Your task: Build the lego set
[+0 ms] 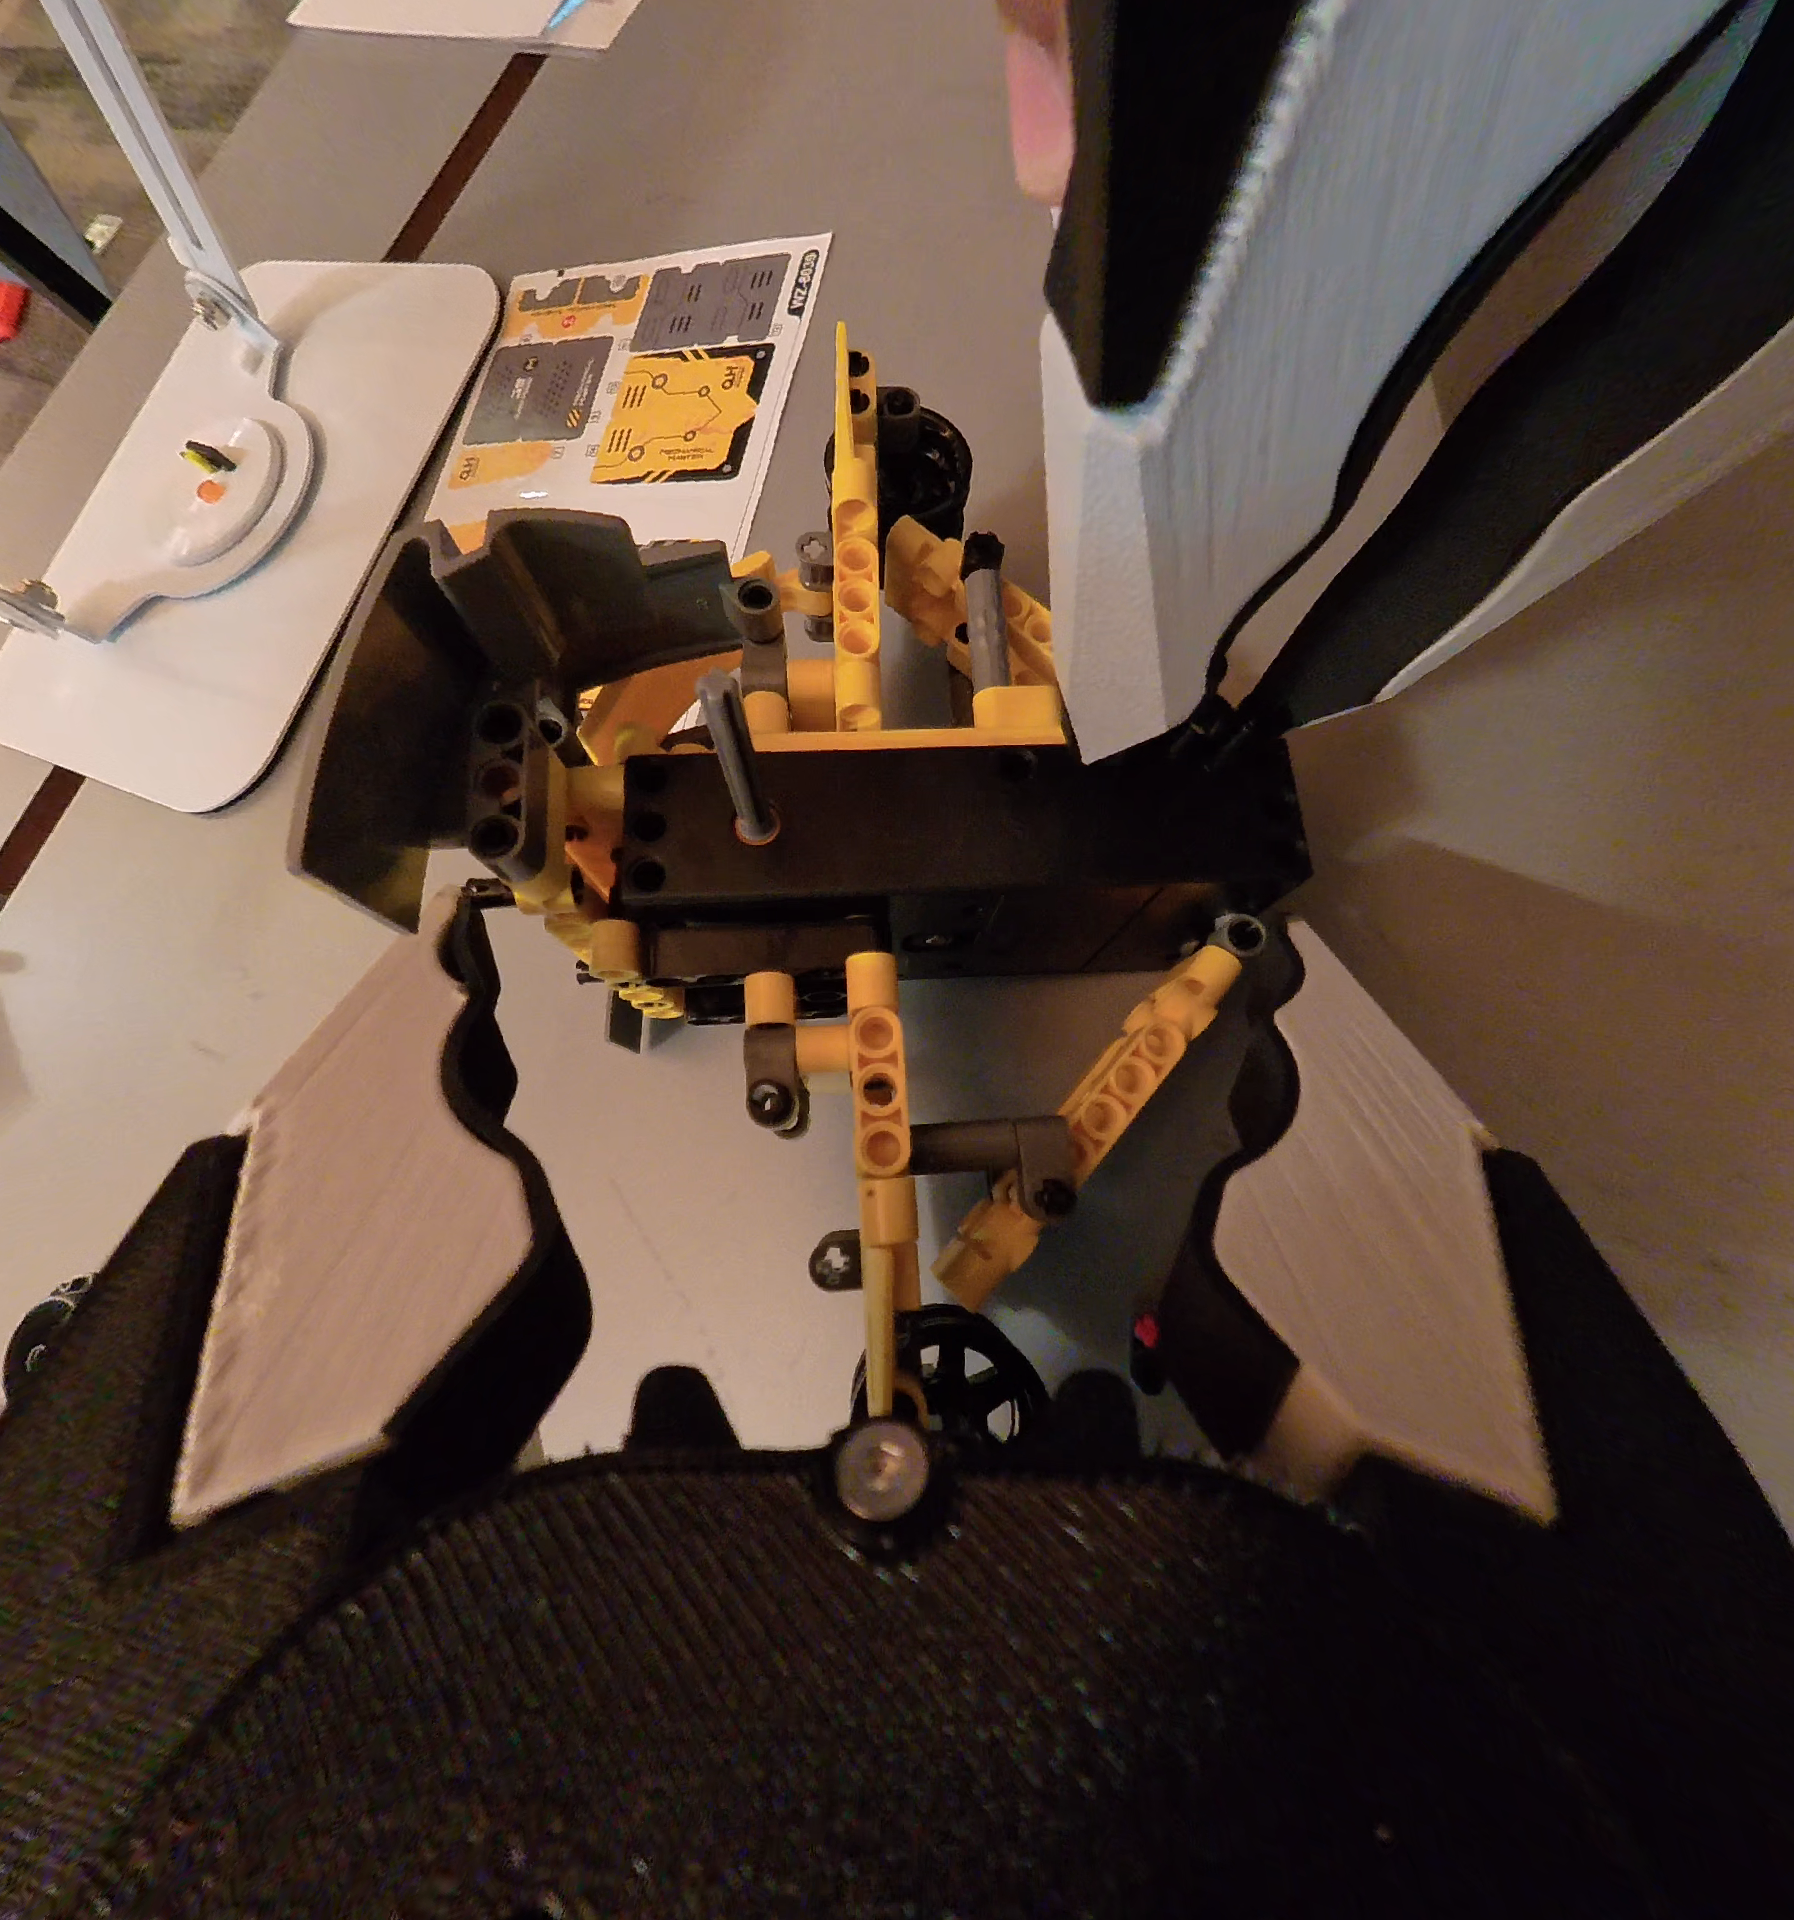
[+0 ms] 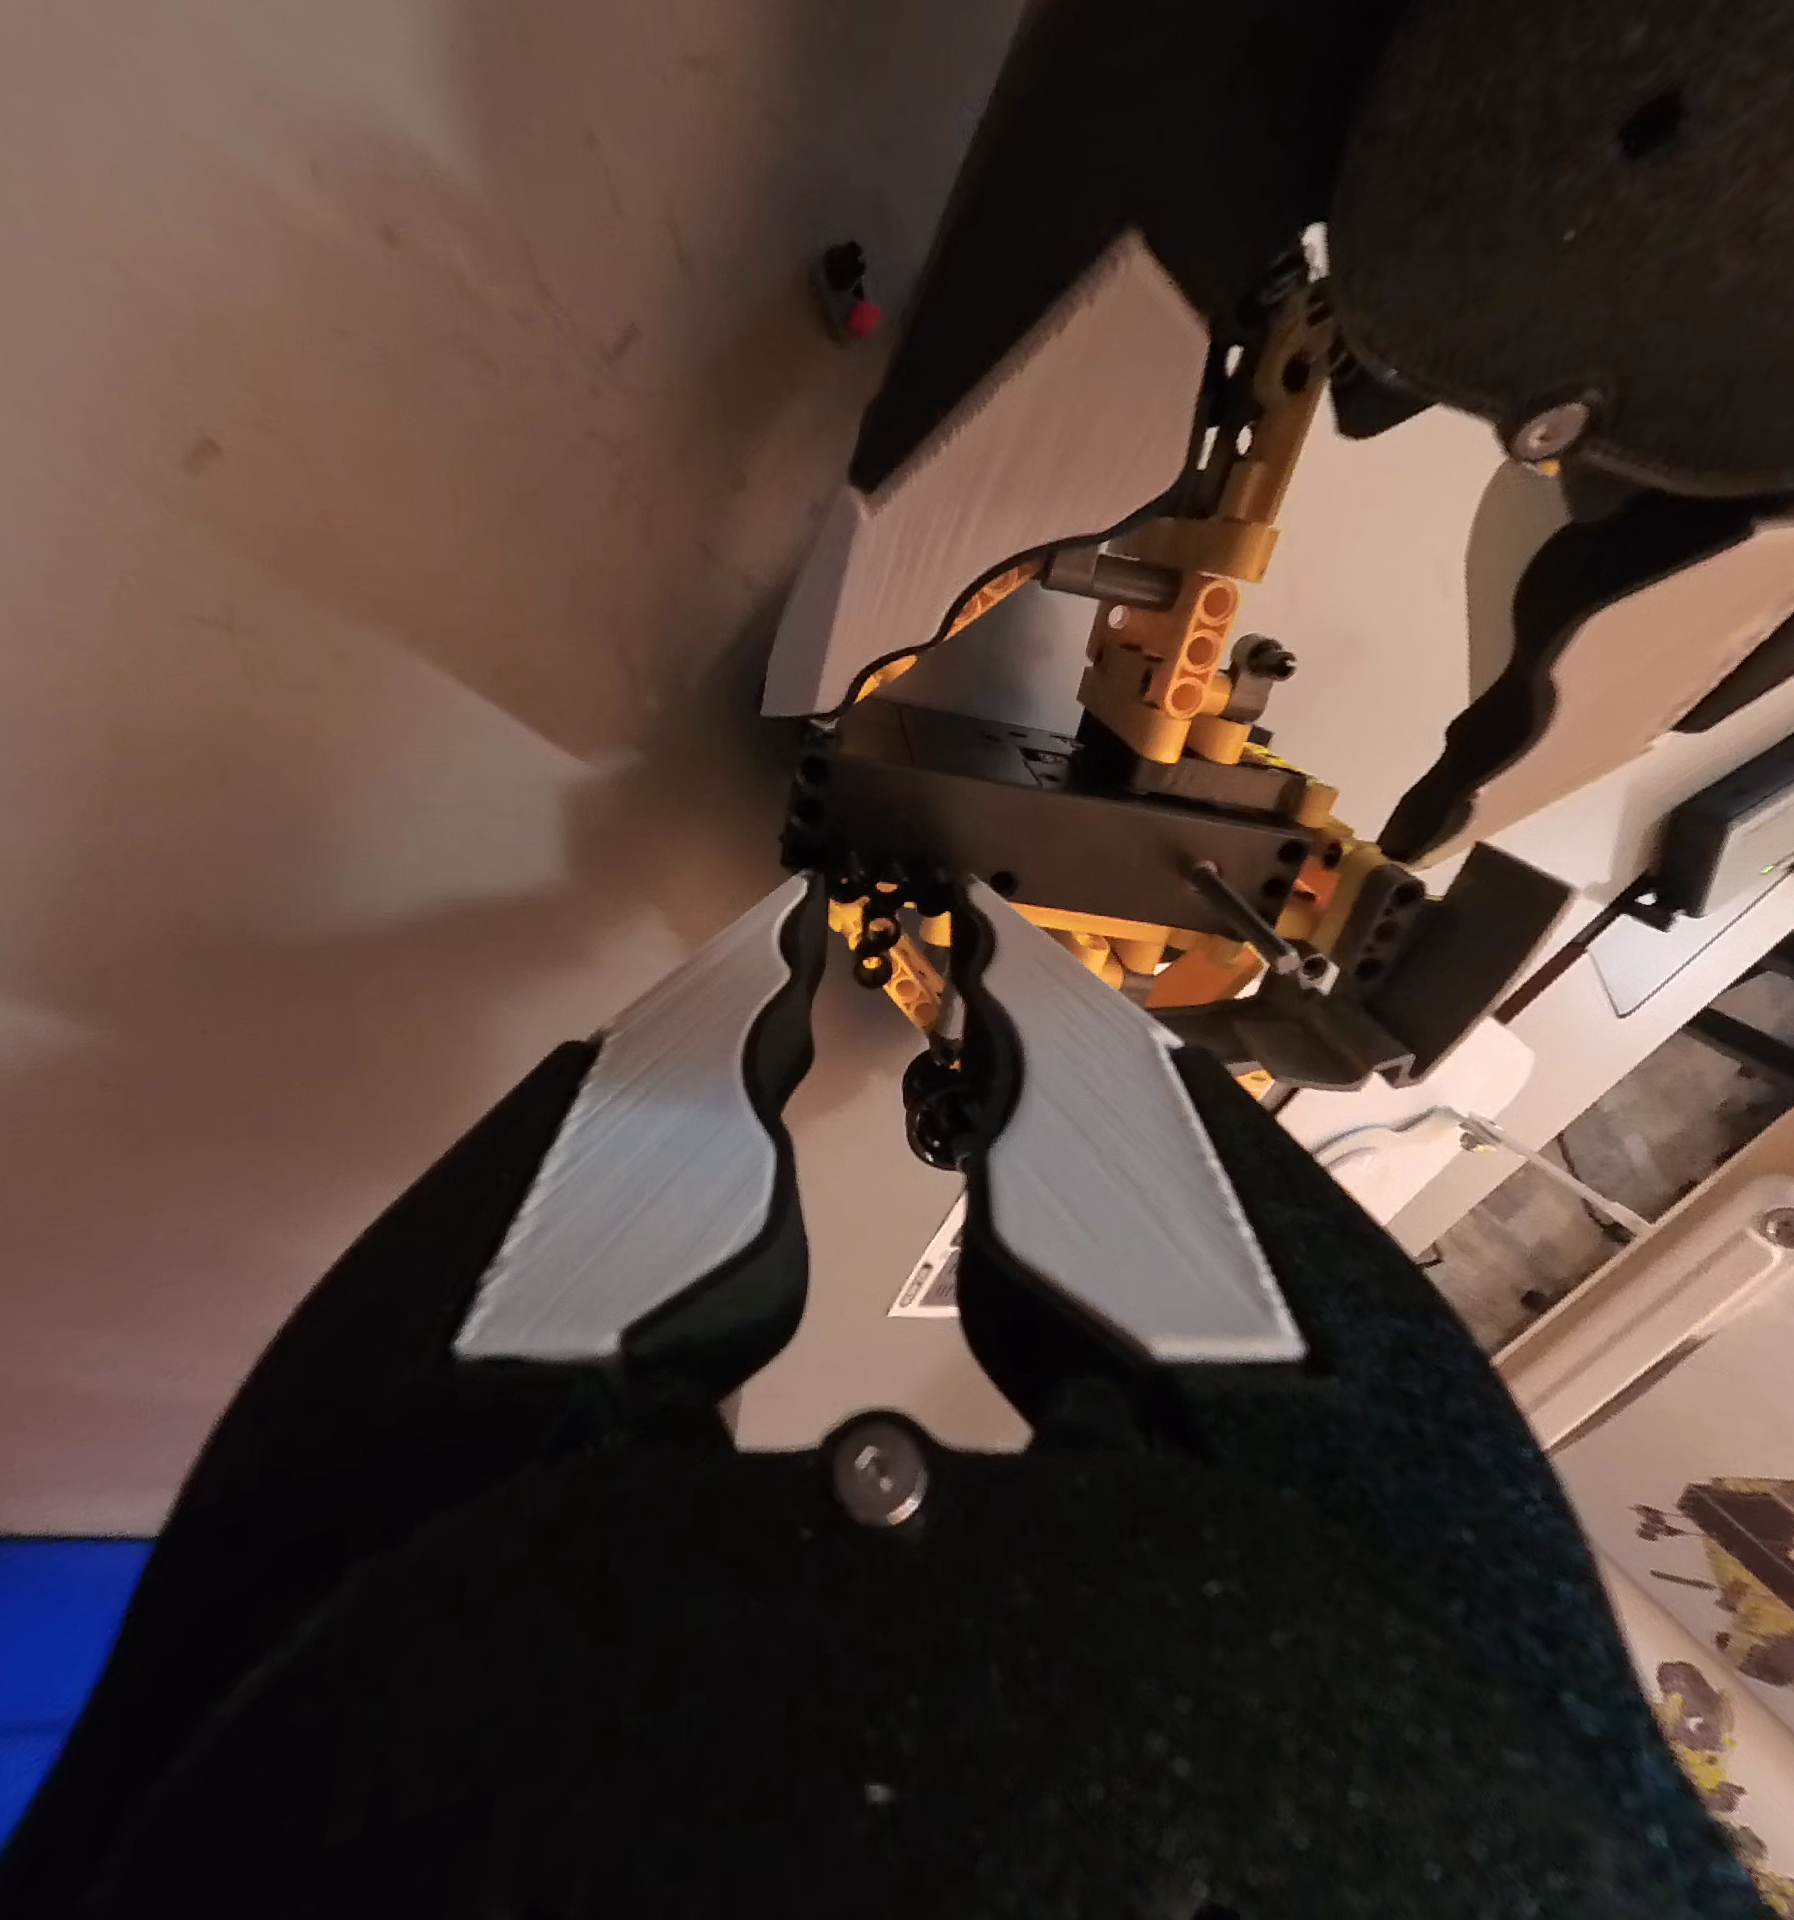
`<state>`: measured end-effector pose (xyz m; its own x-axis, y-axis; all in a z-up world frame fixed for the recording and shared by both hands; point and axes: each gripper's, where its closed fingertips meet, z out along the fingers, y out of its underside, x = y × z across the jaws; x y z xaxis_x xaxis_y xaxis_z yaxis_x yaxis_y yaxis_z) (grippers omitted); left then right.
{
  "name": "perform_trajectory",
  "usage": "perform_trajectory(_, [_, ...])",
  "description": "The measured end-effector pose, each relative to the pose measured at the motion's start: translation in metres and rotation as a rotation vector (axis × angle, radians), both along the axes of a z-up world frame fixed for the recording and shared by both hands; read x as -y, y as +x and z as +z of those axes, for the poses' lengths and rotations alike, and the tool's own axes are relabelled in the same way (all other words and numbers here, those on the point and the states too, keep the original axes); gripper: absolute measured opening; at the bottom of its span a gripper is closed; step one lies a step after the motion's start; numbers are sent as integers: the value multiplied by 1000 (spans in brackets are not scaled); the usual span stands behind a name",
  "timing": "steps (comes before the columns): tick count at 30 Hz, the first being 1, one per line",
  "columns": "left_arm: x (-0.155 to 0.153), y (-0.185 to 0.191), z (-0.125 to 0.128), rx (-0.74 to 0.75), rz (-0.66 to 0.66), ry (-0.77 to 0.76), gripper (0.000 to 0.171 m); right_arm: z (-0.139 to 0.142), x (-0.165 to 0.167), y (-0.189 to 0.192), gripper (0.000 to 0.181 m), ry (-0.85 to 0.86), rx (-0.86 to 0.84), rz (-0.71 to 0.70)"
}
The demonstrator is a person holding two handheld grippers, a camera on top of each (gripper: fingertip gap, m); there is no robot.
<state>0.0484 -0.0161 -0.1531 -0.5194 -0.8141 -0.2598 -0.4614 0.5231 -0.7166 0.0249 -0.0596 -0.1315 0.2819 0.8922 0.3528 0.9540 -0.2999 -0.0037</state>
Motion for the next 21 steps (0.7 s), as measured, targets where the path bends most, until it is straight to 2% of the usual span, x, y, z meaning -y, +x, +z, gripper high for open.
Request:
perform_trajectory(7, [0,0,0,1,4,-5,135,-1,-1,-2,22,24,-2,7])
perform_trajectory(21, [0,0,0,4,2,-8,135,0,-1,-1,23,102,-235,-97])
